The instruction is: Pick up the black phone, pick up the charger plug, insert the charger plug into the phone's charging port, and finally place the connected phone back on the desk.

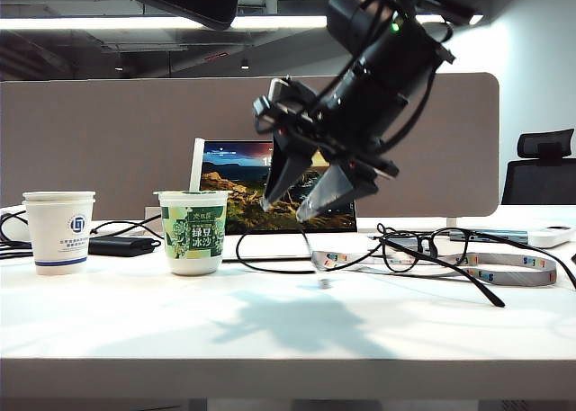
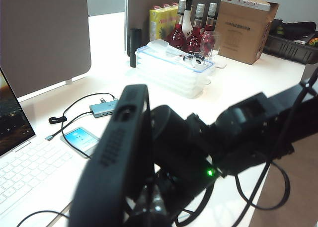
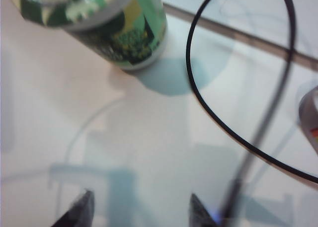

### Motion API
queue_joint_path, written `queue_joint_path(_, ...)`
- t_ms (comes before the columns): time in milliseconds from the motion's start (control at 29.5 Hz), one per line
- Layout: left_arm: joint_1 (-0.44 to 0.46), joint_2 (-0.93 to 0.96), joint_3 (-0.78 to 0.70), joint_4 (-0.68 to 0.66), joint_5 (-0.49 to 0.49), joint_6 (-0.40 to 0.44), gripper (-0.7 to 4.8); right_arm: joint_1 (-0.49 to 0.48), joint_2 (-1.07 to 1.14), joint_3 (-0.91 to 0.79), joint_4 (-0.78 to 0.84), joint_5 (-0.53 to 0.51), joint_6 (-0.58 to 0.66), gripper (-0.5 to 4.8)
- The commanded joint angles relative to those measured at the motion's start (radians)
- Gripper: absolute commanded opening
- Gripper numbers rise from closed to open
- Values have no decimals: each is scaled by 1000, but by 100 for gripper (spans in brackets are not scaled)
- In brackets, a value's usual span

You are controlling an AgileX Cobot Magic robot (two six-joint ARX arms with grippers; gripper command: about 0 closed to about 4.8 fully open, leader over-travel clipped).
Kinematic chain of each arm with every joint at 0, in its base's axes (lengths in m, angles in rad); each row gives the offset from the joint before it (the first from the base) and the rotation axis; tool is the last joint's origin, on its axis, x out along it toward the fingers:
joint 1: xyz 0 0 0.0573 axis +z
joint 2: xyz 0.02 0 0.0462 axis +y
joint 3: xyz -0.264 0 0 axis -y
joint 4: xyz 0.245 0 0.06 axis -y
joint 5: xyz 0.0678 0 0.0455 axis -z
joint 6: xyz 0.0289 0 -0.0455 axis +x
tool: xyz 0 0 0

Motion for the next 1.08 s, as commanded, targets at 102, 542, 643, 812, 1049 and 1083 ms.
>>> queue_joint_path(102,0,-8,7,19,4,0,-7,0,-8,48,-99,-4,2,311)
queue_joint_path(542,0,-25,7,21,4,0,-7,-221,-5,72,-10,-28,-122,293)
queue_joint_path(643,0,-25,7,21,5,-1,-7,-235,24,190,-213,-15,-313,292)
queue_joint_path(812,0,-25,7,20,5,-2,-7,-227,124,371,-429,6,-373,264)
queue_joint_path(1049,0,-25,7,19,8,-4,-7,-221,244,507,-526,2,-382,265)
queue_joint_path(1083,0,-25,7,19,8,-4,-7,-220,253,511,-529,3,-386,264)
